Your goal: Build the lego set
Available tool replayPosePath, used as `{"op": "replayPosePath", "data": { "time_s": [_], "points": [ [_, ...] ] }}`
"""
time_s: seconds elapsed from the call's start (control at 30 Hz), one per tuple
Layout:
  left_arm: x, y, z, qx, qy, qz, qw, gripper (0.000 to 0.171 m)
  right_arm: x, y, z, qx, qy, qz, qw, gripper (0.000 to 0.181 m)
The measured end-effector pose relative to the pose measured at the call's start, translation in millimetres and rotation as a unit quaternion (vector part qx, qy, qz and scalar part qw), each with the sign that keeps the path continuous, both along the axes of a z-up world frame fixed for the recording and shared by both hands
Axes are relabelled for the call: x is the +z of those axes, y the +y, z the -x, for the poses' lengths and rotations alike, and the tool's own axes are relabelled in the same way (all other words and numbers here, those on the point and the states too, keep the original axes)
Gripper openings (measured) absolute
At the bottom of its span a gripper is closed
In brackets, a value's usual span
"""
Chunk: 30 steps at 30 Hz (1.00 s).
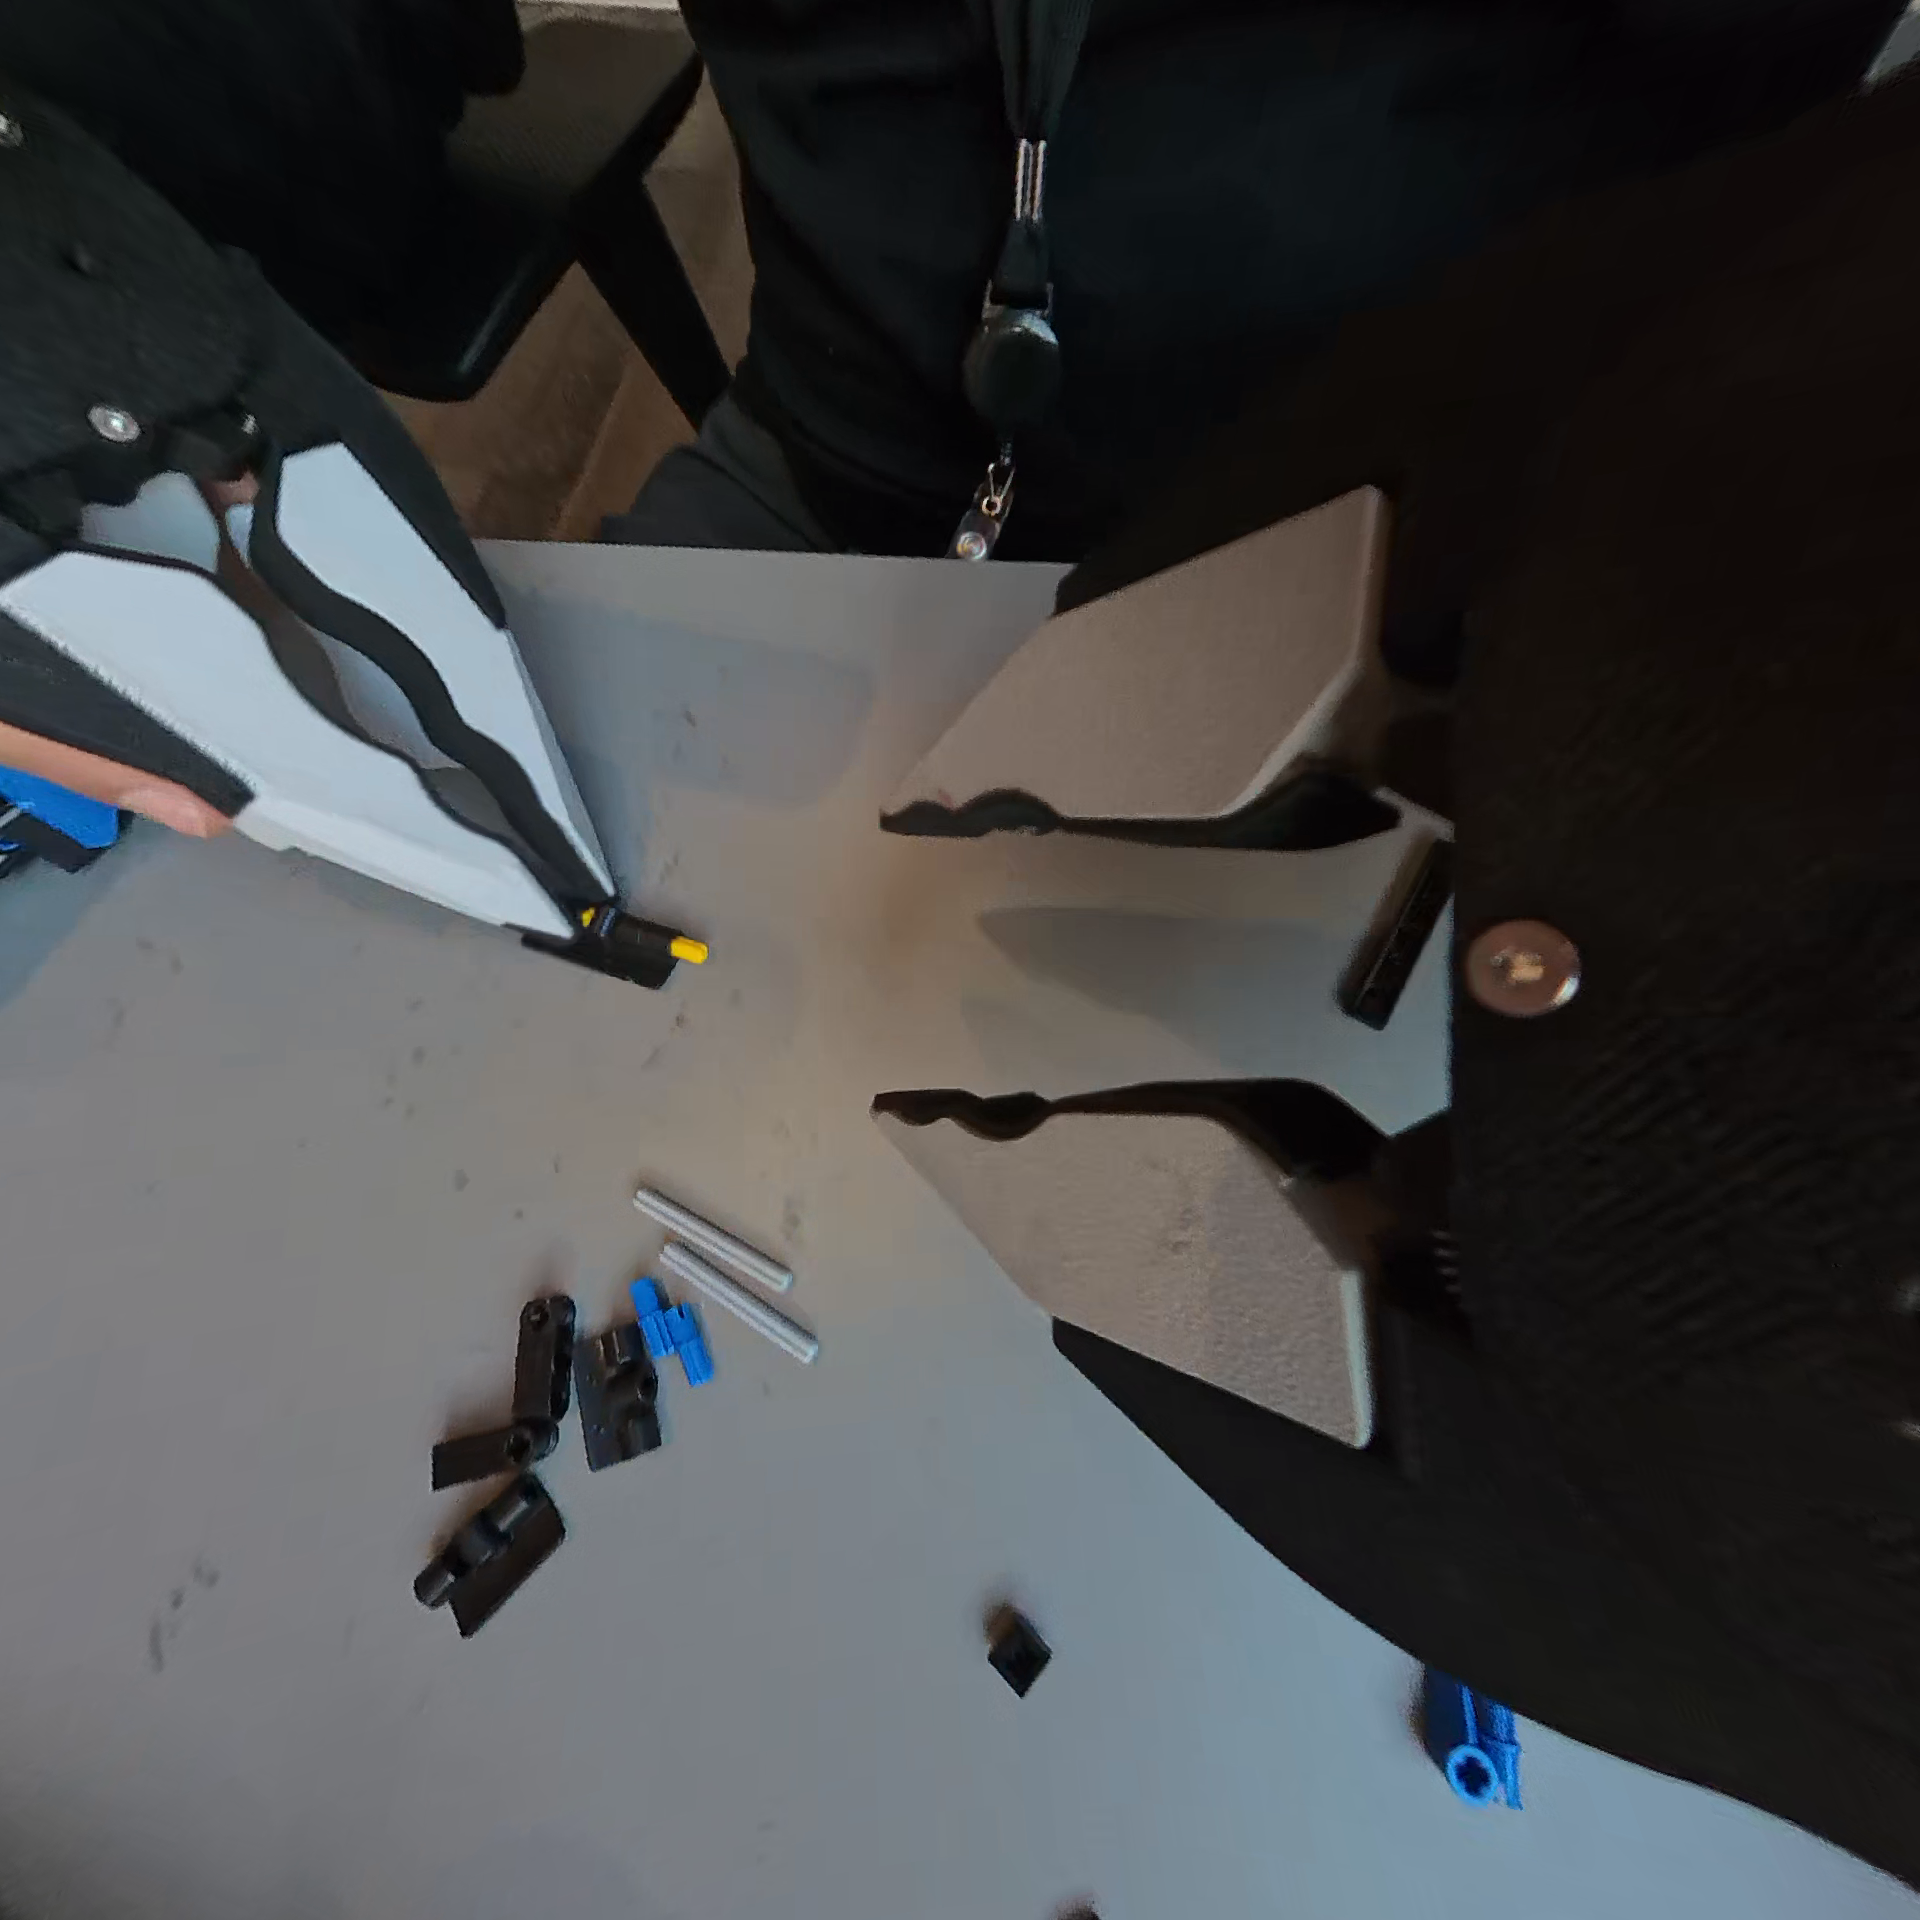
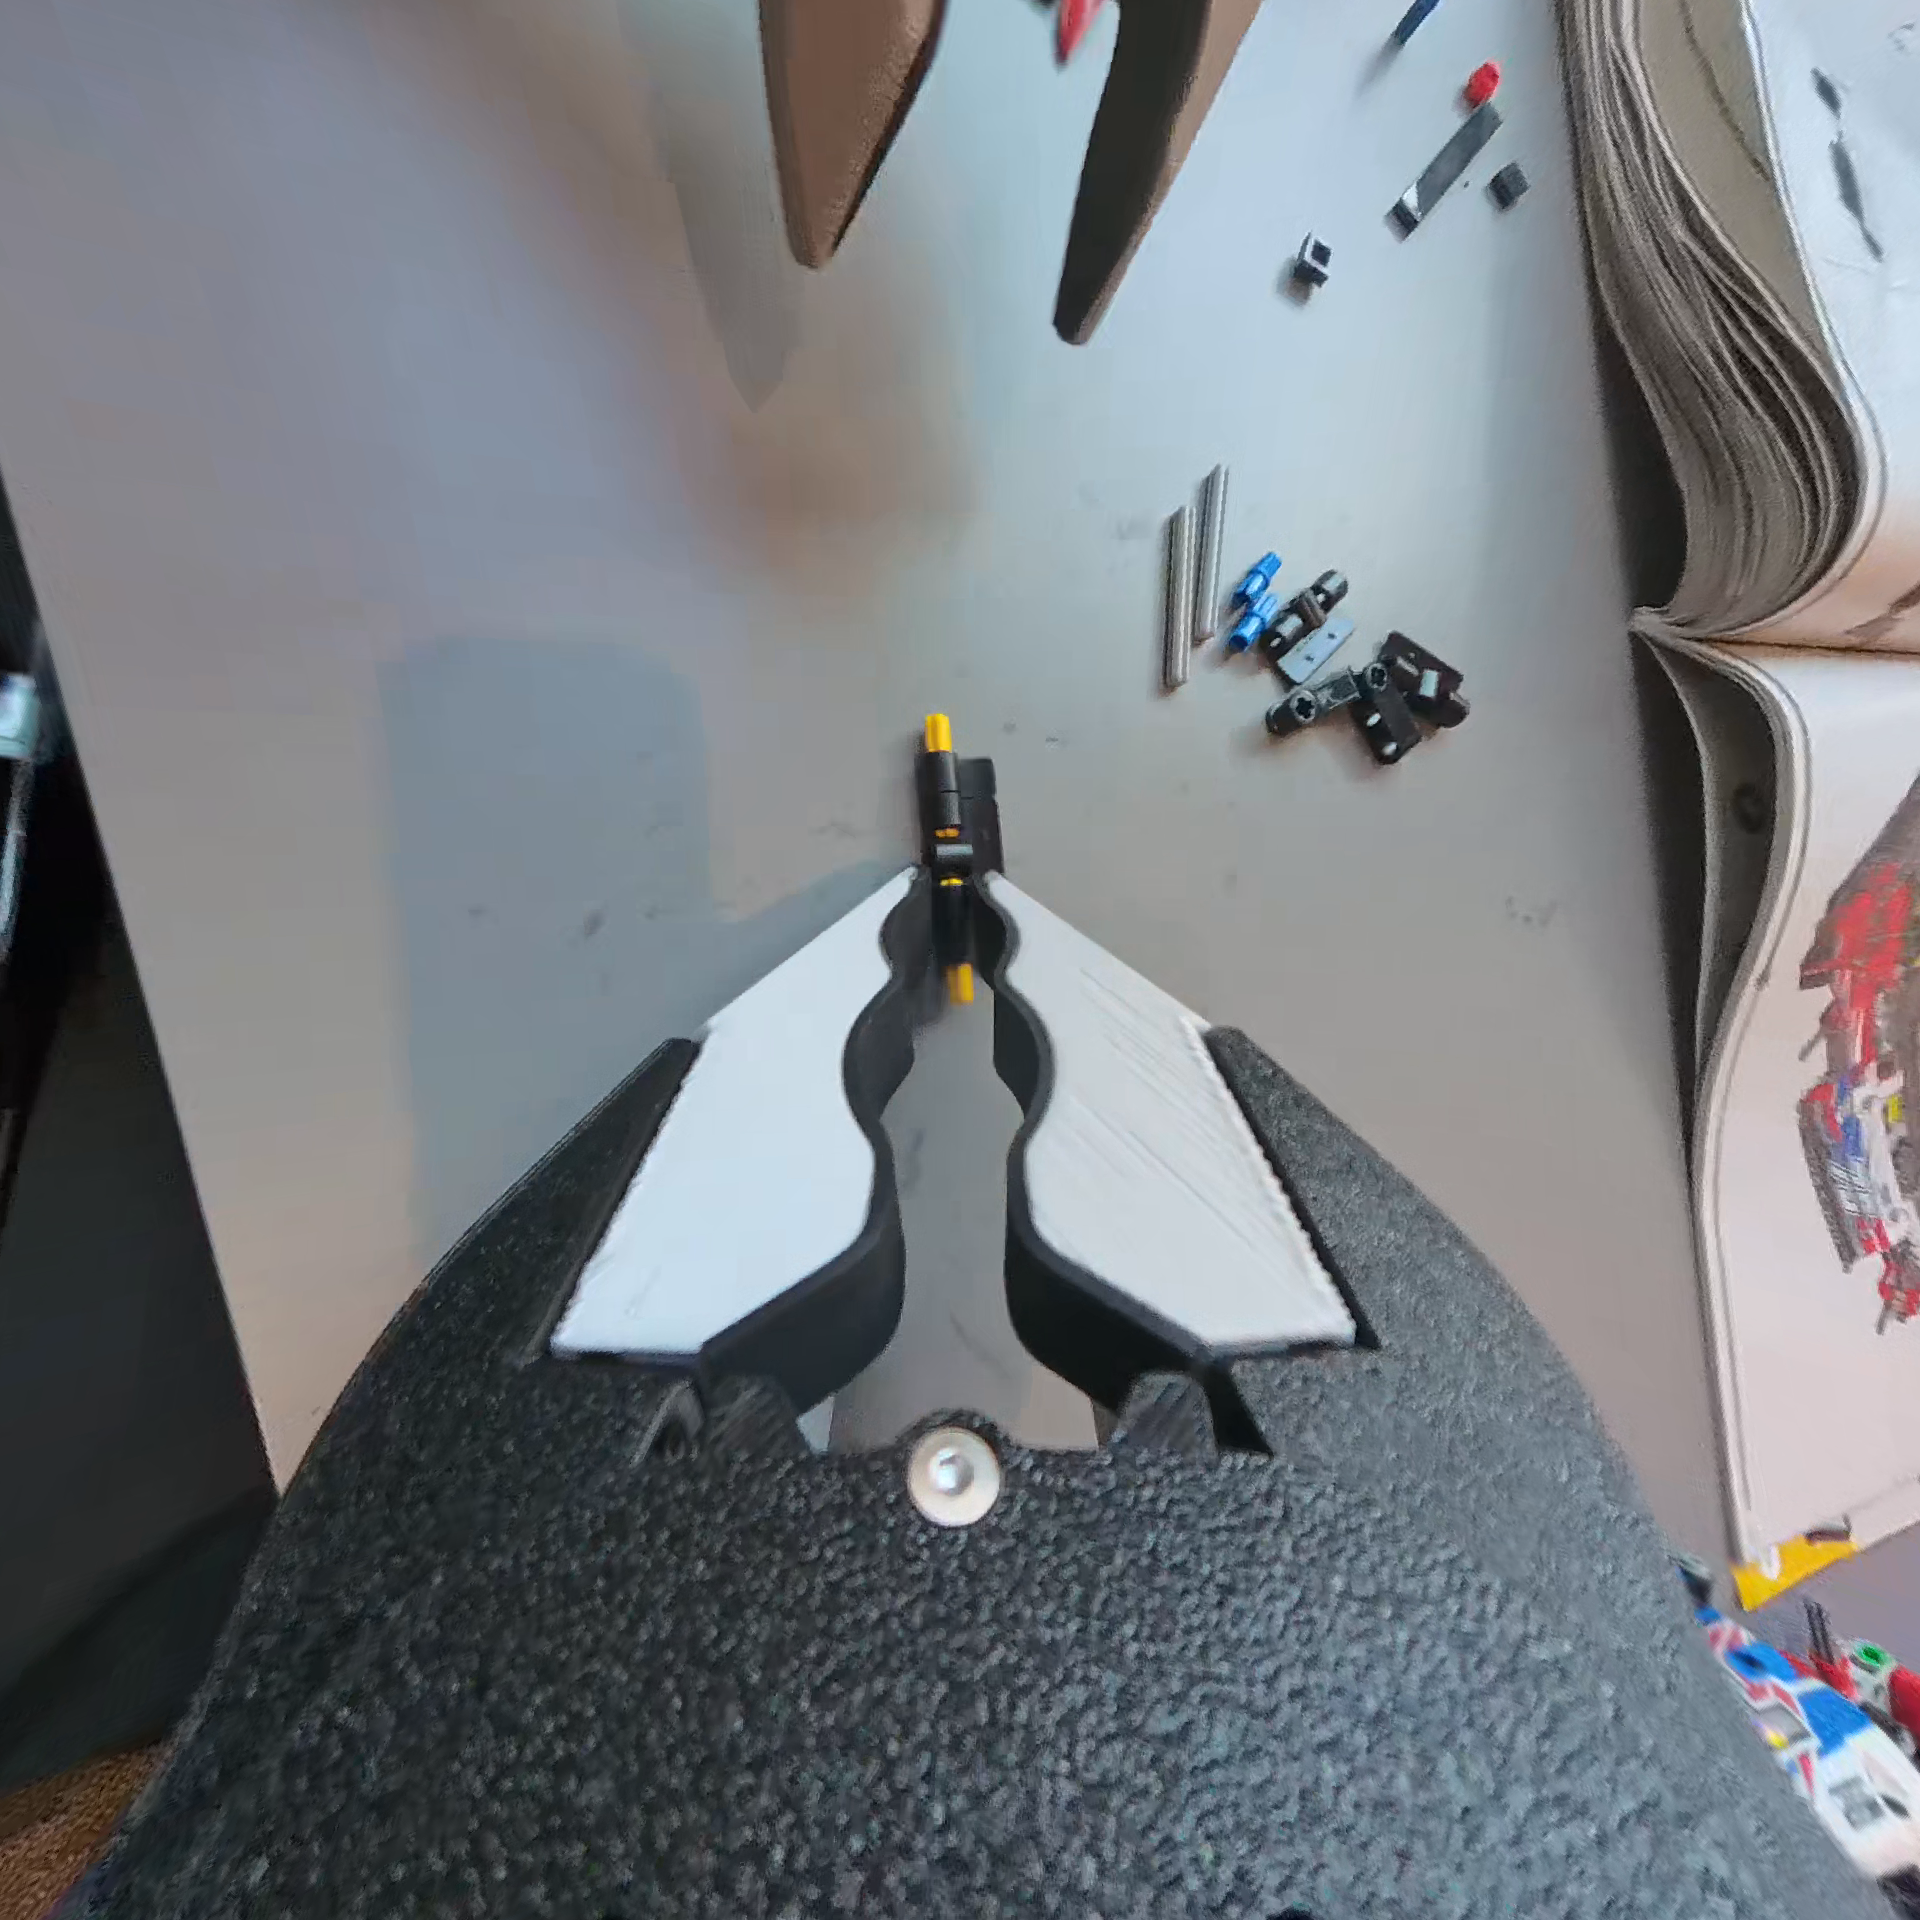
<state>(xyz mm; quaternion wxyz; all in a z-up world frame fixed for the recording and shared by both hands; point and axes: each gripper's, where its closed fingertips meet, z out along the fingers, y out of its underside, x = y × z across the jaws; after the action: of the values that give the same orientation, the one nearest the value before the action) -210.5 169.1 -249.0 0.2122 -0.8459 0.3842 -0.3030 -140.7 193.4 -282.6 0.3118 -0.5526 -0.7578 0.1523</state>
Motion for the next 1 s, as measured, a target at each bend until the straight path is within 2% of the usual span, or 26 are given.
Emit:
{"op": "replayPosePath", "data": {
  "time_s": [0.1,0.23,0.3,0.37,0.53,0.6,0.8,0.9,1.0],
  "points": [
    [-1.8,-0.4,5.1,-0.002,0.002,0.004,1.000,0.047,-0.8,-0.3,1.1,-0.007,-0.009,0.025,1.000,0.006],
    [-7.8,3.1,23.7,-0.004,0.041,-0.007,0.999,0.048,-1.3,-1.3,1.0,-0.026,-0.030,0.030,0.999,0.006],
    [0.2,6.5,23.4,0.003,0.009,0.002,1.000,0.047,-0.7,-0.4,1.7,-0.025,-0.035,0.013,0.999,0.006],
    [5.5,5.6,18.2,0.001,-0.022,0.016,1.000,0.047,-0.1,-0.4,3.6,-0.019,-0.030,-0.017,0.999,0.006],
    [-10.1,0.8,12.8,-0.019,0.006,0.014,1.000,0.047,4.8,2.1,8.0,-0.016,0.001,-0.120,0.993,0.006],
    [-8.2,3.2,1.0,-0.018,-0.024,0.013,0.999,0.044,8.1,0.0,11.5,-0.012,0.025,-0.168,0.985,0.006],
    [-2.1,1.1,-29.5,-0.018,-0.123,0.057,0.991,0.049,30.0,-1.8,16.1,-0.020,0.096,-0.315,0.944,0.006],
    [4.1,6.8,-35.1,-0.012,-0.132,0.028,0.991,0.046,40.4,1.2,14.7,-0.026,0.116,-0.368,0.922,0.006],
    [16.6,5.7,-45.8,-0.023,-0.155,0.003,0.988,0.042,49.1,2.1,16.5,-0.035,0.139,-0.386,0.911,0.006]
  ]
}}
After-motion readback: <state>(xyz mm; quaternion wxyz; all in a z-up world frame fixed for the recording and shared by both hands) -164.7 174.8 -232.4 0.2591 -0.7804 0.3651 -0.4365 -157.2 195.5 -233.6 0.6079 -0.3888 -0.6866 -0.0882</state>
